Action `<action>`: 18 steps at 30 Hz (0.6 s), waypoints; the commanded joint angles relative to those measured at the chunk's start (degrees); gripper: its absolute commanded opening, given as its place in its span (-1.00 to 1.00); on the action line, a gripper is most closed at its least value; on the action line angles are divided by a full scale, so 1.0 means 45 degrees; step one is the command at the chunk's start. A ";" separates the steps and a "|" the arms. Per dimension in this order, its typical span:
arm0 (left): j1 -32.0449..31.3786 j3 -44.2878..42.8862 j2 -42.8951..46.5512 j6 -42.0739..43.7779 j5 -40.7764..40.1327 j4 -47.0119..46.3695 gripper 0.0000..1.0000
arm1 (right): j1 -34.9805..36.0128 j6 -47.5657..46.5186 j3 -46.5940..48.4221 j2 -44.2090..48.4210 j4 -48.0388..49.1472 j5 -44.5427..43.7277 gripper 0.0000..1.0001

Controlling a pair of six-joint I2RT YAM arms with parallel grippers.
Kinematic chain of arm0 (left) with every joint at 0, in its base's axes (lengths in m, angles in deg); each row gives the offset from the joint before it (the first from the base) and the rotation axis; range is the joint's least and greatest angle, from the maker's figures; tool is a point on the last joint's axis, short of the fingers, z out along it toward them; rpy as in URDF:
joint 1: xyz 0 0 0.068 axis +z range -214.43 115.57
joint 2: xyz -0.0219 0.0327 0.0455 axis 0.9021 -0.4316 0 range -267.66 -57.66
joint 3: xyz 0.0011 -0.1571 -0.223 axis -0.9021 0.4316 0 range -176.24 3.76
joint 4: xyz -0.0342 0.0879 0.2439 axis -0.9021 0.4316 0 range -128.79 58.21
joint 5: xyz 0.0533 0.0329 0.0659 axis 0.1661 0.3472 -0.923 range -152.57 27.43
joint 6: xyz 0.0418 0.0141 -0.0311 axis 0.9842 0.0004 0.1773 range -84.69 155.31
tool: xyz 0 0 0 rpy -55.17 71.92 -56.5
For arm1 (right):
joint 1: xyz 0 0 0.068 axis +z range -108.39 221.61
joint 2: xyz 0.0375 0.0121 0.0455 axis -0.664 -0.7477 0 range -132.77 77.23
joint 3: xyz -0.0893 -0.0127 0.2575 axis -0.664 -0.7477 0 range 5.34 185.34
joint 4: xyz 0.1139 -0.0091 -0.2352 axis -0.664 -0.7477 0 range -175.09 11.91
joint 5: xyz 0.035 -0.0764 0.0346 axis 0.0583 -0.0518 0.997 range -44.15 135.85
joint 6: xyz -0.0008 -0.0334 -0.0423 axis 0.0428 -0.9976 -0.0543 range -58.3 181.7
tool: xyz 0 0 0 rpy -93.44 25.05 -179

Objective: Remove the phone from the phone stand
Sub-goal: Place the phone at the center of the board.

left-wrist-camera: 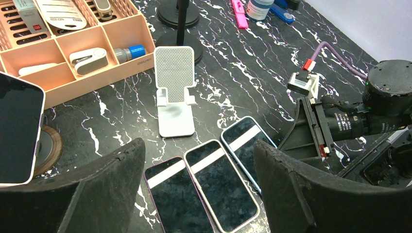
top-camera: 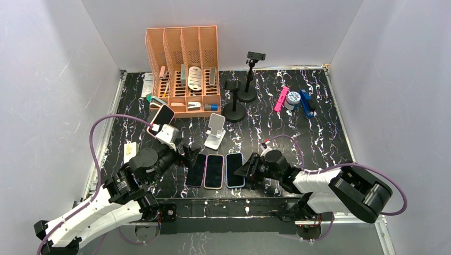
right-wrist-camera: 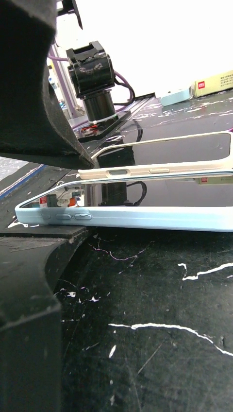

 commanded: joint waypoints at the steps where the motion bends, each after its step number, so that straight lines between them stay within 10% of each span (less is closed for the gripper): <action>1: 0.0016 0.0021 0.0020 0.0040 -0.0203 0.0078 0.57 | -0.0024 -0.0431 -0.0051 0.0367 -0.0826 -0.0122 0.05; 18: 0.0020 0.0027 -0.0040 0.0022 -0.0163 0.0101 0.57 | -0.0004 -0.1082 -0.0482 0.3164 -0.3566 -0.1245 0.06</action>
